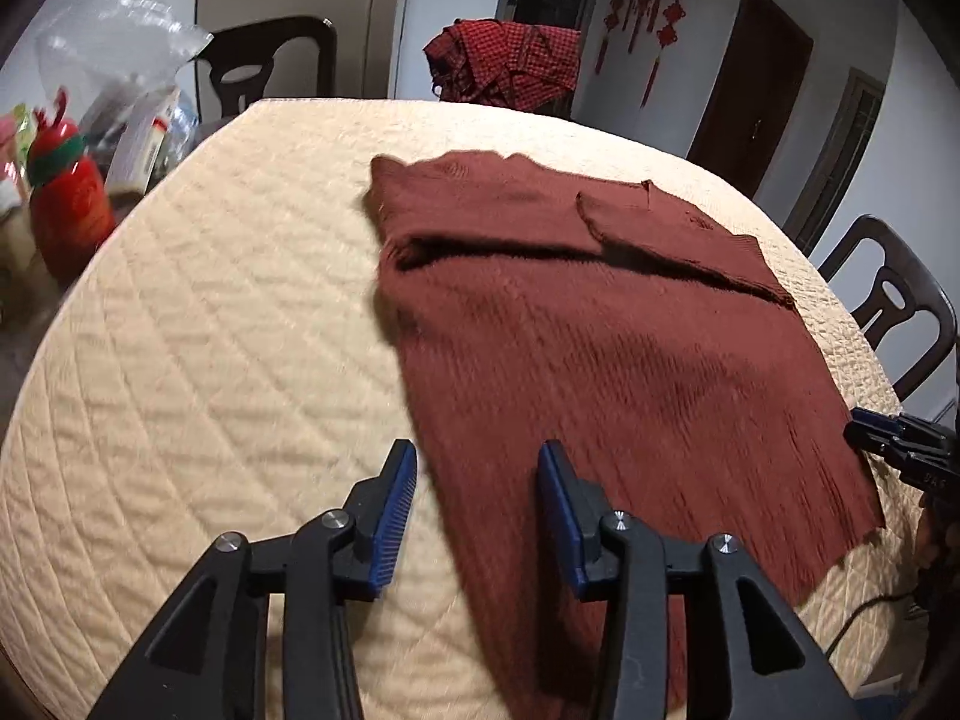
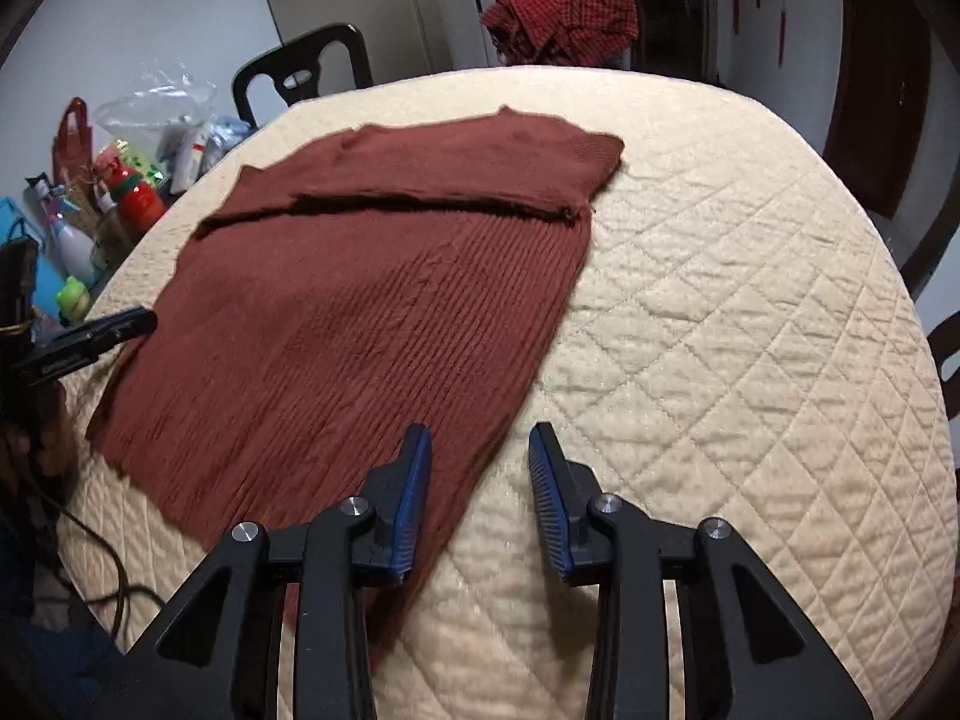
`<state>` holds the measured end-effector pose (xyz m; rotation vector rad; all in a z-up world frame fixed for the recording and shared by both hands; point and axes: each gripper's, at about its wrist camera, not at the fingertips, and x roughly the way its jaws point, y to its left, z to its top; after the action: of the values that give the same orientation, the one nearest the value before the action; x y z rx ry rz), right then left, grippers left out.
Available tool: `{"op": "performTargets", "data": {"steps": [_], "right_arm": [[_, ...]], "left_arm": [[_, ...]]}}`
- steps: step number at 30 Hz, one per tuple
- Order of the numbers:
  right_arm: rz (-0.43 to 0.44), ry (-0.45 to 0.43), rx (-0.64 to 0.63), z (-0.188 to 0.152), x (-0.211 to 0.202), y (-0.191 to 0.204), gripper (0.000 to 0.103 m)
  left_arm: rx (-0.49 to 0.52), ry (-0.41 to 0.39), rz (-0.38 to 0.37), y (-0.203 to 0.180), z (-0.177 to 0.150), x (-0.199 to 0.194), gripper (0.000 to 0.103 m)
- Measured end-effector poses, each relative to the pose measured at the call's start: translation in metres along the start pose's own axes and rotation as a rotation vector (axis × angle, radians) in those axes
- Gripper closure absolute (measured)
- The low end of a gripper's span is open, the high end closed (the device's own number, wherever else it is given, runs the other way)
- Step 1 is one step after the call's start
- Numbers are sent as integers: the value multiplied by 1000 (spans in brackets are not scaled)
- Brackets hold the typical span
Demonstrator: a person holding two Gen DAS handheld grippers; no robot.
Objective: Fold small clothes
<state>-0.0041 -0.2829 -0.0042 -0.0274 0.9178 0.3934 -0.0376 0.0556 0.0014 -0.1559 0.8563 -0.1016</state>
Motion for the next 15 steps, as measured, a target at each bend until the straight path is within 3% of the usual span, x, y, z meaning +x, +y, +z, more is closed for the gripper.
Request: {"op": "performTargets", "data": {"steps": [7, 15], "right_arm": [[-14, 3, 35, -2, -7, -3, 68], [39, 10, 65, -9, -5, -1, 68]], "left_arm": [[-19, -8, 19, 4, -6, -10, 58], [-13, -1, -19, -6, -16, -11, 57]]}}
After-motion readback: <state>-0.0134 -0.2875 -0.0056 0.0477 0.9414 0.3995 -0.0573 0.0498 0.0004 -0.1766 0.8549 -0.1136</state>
